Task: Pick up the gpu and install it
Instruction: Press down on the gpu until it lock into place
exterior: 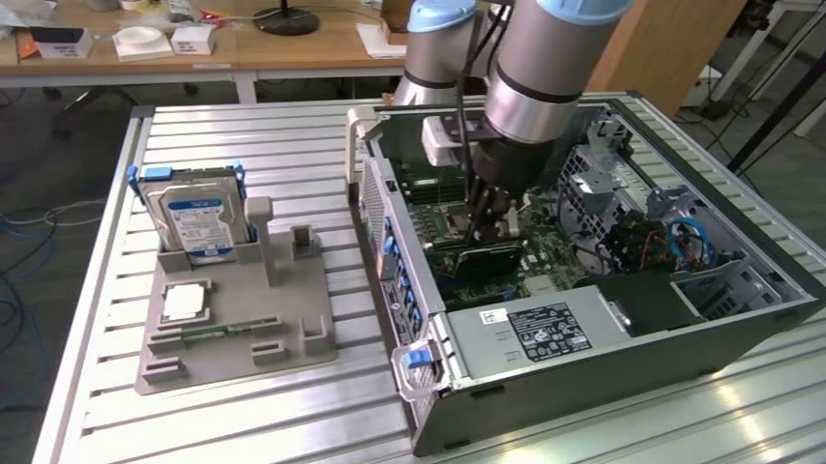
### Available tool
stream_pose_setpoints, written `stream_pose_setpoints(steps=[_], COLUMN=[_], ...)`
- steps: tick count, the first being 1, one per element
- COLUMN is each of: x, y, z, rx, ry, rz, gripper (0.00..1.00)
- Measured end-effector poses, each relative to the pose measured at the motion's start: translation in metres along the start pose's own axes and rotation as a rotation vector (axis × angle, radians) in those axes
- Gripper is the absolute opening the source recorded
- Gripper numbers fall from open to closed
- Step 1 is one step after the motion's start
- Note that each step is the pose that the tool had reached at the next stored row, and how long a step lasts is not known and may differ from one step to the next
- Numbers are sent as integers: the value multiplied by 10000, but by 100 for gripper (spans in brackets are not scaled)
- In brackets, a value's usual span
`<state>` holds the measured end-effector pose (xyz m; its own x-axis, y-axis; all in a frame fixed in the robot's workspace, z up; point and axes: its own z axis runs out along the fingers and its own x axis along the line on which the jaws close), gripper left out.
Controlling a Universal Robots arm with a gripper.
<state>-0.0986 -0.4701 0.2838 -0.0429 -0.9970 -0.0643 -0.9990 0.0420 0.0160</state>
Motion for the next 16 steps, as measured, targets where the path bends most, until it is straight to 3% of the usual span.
stream_pose_setpoints(steps=[8, 13, 16], x=[10, 10, 12], y=[361, 413, 486], z=[-70, -118, -117], rx=[0, -1, 1], ry=[-2, -34, -32], rz=[1, -1, 1], gripper=[11, 11, 11])
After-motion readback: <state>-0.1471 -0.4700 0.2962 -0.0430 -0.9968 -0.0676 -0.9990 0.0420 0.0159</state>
